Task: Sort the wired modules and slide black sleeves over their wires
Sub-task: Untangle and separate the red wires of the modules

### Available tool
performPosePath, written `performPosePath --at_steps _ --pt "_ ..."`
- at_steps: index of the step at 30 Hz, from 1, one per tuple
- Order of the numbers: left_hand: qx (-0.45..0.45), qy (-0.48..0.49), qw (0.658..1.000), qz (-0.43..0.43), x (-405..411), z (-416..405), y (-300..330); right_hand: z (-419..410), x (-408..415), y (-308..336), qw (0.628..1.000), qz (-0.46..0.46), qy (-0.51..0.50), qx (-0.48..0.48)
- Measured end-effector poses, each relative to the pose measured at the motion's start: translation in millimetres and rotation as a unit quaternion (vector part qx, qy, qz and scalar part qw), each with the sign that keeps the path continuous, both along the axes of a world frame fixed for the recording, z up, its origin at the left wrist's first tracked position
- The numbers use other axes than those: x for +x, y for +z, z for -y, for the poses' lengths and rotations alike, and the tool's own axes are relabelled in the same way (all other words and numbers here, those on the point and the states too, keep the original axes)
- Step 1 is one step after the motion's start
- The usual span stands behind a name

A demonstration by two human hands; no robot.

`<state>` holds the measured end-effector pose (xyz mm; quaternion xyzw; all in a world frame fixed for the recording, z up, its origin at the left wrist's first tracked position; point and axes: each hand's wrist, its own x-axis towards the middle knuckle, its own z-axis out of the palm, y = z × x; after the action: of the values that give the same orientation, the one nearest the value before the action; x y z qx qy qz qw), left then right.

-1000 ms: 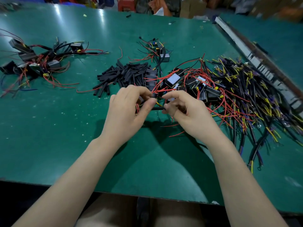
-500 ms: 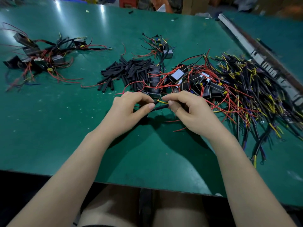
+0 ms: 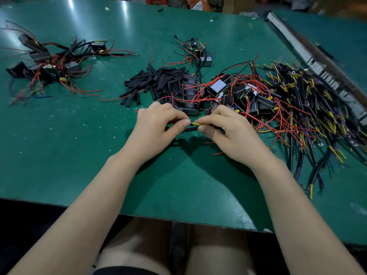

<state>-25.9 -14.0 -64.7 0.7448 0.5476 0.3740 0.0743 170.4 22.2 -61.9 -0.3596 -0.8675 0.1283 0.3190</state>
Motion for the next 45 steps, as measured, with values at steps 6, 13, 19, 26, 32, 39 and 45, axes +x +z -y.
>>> performPosePath --at_steps 6,13,19,26,32,39,45 --pt "0.004 0.020 0.999 0.030 0.4 0.9 -0.5 0.8 -2.4 1.2 0.995 -0.023 -0.044 -0.088" --pt "0.035 0.033 0.998 0.029 3.6 3.6 2.6 3.1 0.0 10.5 0.977 -0.030 -0.024 -0.210" --pt "0.029 0.023 0.999 0.023 2.5 4.1 3.7 5.2 -1.3 15.0 0.972 -0.053 0.000 -0.230" --pt "0.024 0.003 1.000 0.007 -1.9 4.4 3.1 4.4 -0.3 11.1 0.976 -0.024 -0.026 -0.214" --pt "0.027 -0.017 0.998 -0.051 0.0 3.1 1.5 4.1 -0.5 9.2 0.986 0.022 -0.016 -0.165" --pt "0.016 -0.023 0.999 -0.022 -0.7 1.4 2.1 3.9 -1.7 8.5 0.993 0.010 -0.023 -0.117" --pt "-0.003 -0.026 1.000 -0.009 2.8 0.8 2.8 2.4 -4.5 6.4 0.998 0.027 -0.027 -0.056"
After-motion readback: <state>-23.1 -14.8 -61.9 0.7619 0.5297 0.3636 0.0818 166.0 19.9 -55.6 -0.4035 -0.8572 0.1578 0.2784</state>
